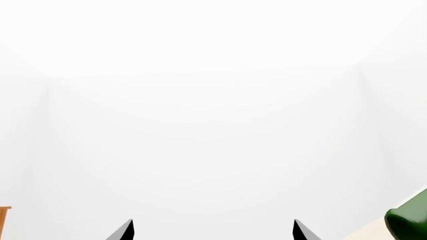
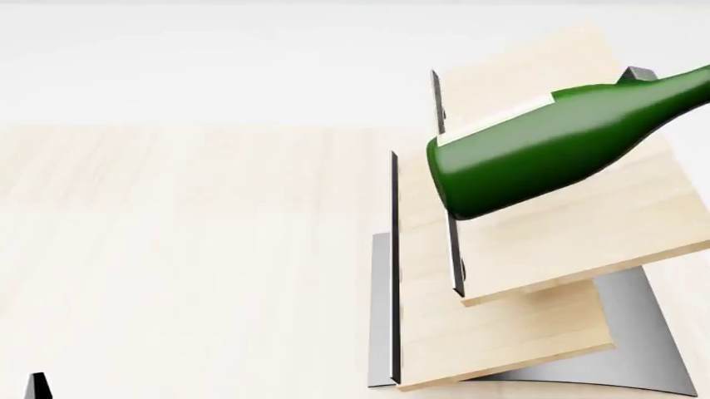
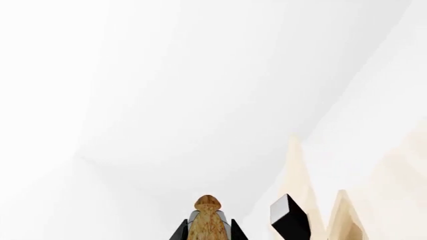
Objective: Put the wine bottle on the wine rack.
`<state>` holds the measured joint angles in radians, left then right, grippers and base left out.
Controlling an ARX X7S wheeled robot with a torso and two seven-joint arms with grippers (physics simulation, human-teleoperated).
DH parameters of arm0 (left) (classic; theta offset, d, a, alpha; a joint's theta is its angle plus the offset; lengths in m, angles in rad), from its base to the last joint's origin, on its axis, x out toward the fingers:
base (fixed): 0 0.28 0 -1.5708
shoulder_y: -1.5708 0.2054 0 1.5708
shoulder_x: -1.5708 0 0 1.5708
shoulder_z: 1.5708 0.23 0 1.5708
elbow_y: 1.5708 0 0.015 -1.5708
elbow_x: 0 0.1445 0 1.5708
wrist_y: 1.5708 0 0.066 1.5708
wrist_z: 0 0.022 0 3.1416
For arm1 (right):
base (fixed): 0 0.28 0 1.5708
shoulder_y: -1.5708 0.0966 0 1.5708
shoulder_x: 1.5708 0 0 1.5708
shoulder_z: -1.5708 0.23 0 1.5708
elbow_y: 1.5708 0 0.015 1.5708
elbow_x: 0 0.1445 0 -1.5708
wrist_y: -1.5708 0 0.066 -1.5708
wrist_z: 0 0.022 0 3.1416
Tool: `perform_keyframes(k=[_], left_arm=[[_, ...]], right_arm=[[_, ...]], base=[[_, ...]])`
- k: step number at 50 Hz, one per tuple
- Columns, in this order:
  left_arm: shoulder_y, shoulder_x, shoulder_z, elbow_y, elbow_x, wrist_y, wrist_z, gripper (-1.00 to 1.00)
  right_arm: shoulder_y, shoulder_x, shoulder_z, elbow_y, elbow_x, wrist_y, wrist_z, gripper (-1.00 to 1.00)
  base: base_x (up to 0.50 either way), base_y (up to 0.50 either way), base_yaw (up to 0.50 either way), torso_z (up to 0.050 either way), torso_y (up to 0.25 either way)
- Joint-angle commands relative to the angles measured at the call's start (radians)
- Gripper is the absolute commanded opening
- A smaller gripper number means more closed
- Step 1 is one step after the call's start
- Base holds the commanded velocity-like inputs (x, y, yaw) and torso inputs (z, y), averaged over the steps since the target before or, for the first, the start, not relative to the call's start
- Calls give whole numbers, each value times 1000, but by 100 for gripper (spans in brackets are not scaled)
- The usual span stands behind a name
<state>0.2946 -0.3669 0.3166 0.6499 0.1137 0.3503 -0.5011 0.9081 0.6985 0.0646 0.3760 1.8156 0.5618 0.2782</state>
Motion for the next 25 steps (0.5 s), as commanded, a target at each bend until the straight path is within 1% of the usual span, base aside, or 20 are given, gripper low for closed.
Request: perform_keyframes(k=[1,12,25], left_arm=[[0,-3,4,1,2,-1,-3,100],[-2,-5,6,5,3,-6,-6,100],[-6,-8,10,-1,4,-5,-10,100]], right_arm=[[8,-4,5,31,-21,-3,-59,-100],[11,-4,-9,65,-41,-3,-86,-100],[58,-6,-63,220,-111,0,-217,-100]], base=[[0,0,0,0,0],[0,0,0,0,0],[0,0,0,0,1]])
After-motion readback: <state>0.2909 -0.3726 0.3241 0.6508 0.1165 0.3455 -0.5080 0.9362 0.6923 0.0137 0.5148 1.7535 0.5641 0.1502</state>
